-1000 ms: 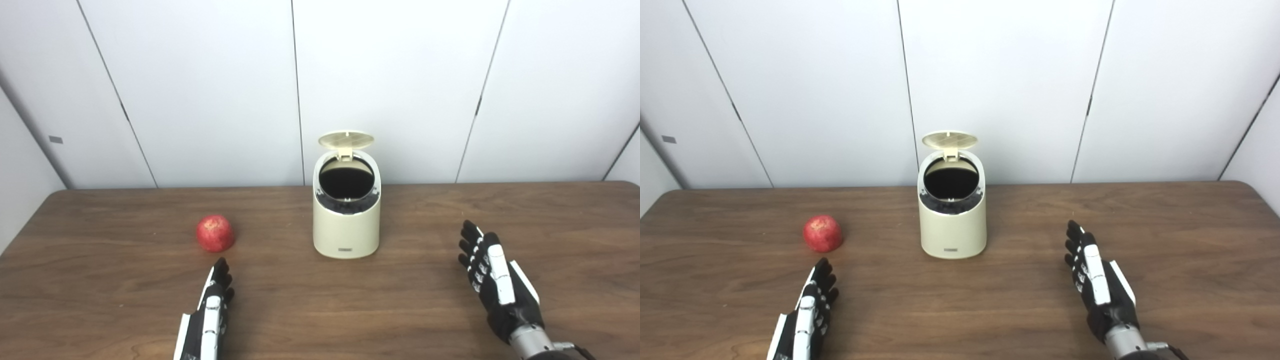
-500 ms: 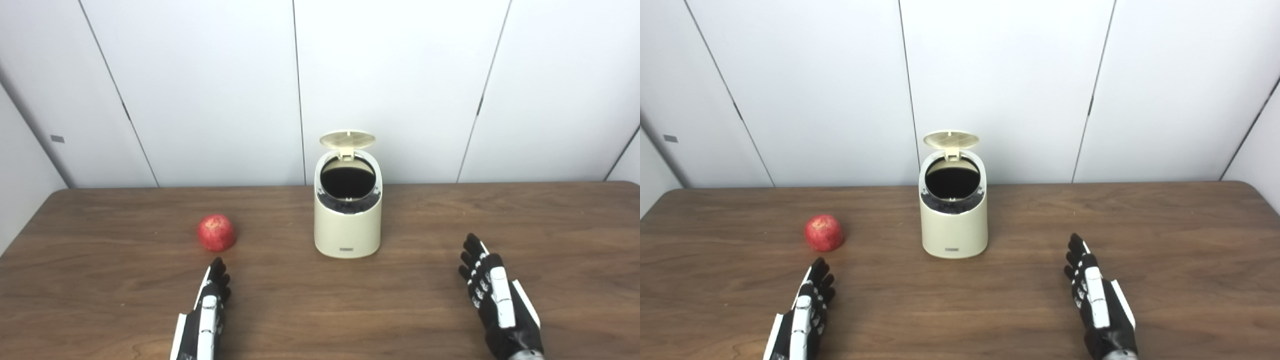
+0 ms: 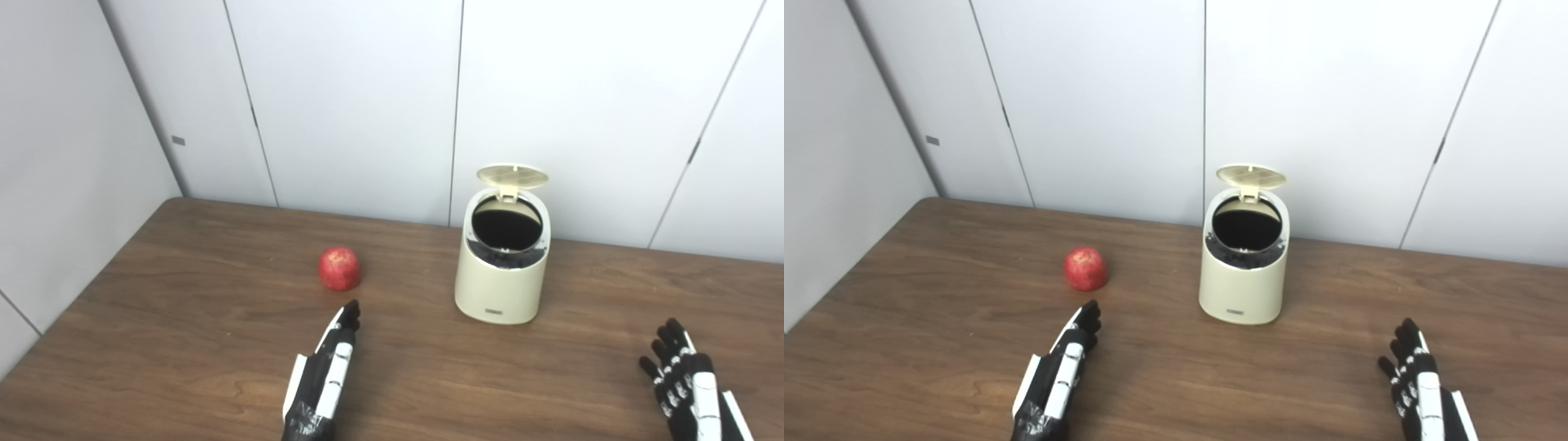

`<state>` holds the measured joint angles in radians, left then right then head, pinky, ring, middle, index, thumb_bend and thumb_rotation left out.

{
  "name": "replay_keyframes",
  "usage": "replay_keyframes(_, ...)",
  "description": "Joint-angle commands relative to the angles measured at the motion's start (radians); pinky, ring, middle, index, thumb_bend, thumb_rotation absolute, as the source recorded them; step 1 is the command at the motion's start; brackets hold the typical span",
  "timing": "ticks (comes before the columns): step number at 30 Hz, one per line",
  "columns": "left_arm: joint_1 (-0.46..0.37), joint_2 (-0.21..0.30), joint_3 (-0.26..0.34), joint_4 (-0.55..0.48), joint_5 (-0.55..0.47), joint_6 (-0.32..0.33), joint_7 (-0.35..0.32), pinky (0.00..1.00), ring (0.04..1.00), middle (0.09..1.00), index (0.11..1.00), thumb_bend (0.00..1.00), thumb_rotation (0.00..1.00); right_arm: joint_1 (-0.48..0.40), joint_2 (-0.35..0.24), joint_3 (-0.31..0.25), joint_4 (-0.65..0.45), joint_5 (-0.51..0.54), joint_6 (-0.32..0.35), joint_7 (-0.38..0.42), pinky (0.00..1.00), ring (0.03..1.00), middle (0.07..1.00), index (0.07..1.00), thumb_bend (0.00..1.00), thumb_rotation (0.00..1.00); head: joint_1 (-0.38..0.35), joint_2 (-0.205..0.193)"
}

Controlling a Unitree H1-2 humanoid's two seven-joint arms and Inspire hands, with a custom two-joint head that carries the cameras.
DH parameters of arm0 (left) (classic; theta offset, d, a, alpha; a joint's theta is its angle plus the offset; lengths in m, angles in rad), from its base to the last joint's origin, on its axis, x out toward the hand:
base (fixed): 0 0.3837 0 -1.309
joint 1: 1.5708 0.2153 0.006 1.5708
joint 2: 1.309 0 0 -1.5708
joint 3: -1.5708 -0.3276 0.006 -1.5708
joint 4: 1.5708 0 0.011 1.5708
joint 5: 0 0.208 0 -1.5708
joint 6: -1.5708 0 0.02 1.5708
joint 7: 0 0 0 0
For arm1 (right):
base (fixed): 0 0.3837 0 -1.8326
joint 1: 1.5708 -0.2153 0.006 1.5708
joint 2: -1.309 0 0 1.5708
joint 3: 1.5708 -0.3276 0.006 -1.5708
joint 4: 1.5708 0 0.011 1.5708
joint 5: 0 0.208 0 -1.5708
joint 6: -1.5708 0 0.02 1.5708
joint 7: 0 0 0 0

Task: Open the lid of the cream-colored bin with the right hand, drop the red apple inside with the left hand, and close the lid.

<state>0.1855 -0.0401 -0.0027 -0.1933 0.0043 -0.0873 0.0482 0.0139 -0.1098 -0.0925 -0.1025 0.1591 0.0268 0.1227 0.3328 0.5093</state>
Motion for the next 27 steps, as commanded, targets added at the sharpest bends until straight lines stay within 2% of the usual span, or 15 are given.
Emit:
replay_keyframes(1,0.004,-0.024,-0.012,0.024,0.034,-0.026,0.017,0.96,0.953,0.949,0.943,0.53,0.86,-0.018,-0.016,-0.012,-0.016,0.017,0.001,0.005,1.0,1.0,1.0,1.0,0.55,1.0,0.007,-0.001)
replay_keyframes(5,0.004,-0.019,-0.023,0.027,0.073,-0.019,0.028,0.92,0.923,0.935,0.94,0.59,0.79,-0.016,-0.019,-0.01,-0.048,0.038,0.042,0.002,1.0,1.0,1.0,0.996,0.55,1.0,0.032,-0.007)
replay_keyframes(7,0.002,-0.023,-0.025,0.023,0.086,-0.007,0.034,0.9,0.916,0.931,0.941,0.62,0.71,-0.014,-0.022,-0.007,-0.063,0.041,0.055,0.003,1.0,1.0,1.0,0.994,0.55,1.0,0.037,-0.007)
replay_keyframes(9,0.004,-0.029,-0.027,0.004,0.134,0.029,0.051,0.85,0.896,0.919,0.937,0.65,0.65,-0.012,-0.026,-0.005,-0.073,0.042,0.066,0.005,1.0,1.0,1.0,0.993,0.58,1.0,0.05,-0.01)
replay_keyframes(11,0.006,-0.034,-0.029,-0.021,0.173,0.06,0.065,0.87,0.889,0.912,0.939,0.64,0.6,-0.01,-0.027,-0.004,-0.086,0.045,0.079,0.006,1.0,1.0,1.0,0.996,0.59,1.0,0.055,-0.009)
replay_keyframes(16,-0.013,-0.029,-0.018,-0.063,0.234,0.094,0.092,0.83,0.881,0.91,0.943,0.66,0.37,-0.011,-0.021,-0.008,-0.112,0.06,0.108,0.004,1.0,1.0,0.997,0.989,0.59,1.0,0.055,-0.005)
replay_keyframes(21,-0.049,0.03,-0.003,-0.107,0.389,0.1,0.116,0.76,0.822,0.881,0.928,0.77,0.28,-0.015,-0.017,0.0,-0.126,0.053,0.128,-0.001,1.0,1.0,1.0,0.99,0.61,1.0,0.045,-0.005)
replay_keyframes(25,-0.086,0.08,0.028,-0.153,0.401,0.122,0.099,0.71,0.831,0.889,0.928,0.86,0.13,-0.014,-0.004,0.002,-0.126,0.061,0.145,-0.008,1.0,1.0,0.996,0.988,0.63,1.0,0.04,-0.008)
replay_keyframes(27,-0.108,0.105,0.039,-0.174,0.431,0.15,0.093,0.69,0.826,0.886,0.923,0.89,0.11,-0.015,0.003,0.001,-0.124,0.063,0.149,-0.011,1.0,1.0,0.999,0.99,0.62,1.0,0.038,-0.01)
